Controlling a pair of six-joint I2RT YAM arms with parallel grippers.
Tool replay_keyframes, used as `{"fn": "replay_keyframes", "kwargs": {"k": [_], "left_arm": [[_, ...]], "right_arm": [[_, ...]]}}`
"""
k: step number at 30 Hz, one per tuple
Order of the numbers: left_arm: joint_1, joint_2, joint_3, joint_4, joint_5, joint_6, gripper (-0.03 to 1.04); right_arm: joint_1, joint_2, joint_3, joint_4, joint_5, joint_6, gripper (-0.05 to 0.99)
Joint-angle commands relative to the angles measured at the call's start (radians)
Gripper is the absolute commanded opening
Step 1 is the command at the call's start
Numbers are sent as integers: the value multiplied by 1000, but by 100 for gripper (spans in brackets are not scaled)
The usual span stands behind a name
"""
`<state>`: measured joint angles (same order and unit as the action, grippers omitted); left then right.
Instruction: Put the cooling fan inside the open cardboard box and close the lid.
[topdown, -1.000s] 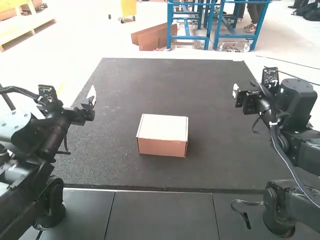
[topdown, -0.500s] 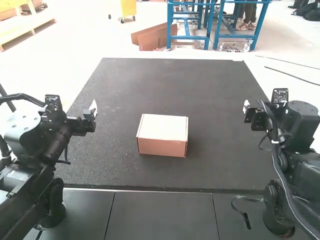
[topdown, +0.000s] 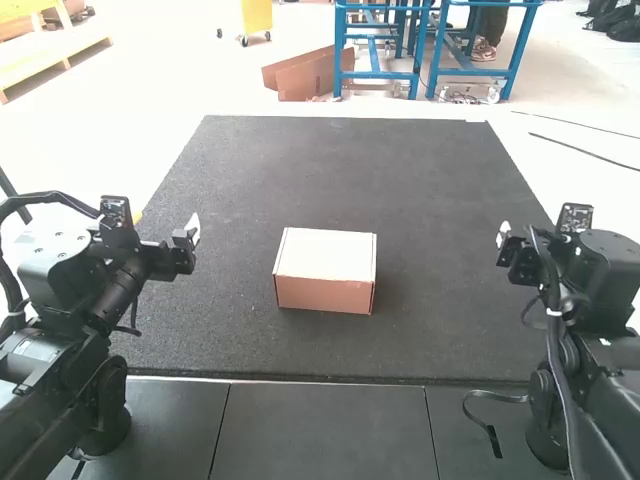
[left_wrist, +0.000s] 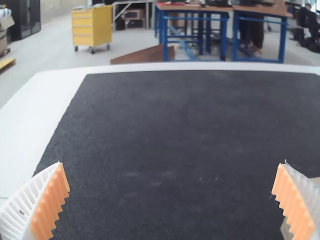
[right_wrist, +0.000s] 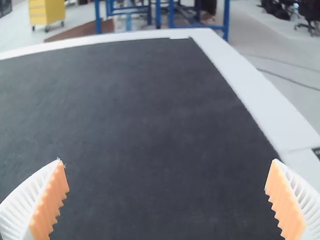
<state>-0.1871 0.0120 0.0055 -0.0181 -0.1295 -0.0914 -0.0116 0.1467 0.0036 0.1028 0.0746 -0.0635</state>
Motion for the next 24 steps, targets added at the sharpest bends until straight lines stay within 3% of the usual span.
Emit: {"fn": "replay_keyframes", "kwargs": {"k": [1,10,14,24], "left_arm": [[11,-14,-6,4,11,-1,96],[11,-14,-6,4,11,1,97],[11,-14,-6,4,11,1,97],[11,-12,-6,4,11,1,97]], "right_arm": [[-16,-167,-4,-54,-10,22,91],[-34,-148,-4,-69,11,5,91],[-13,-148,-4,-101,-78,-7,91],[-1,-150,-4,-101,-78,-7,91]]}}
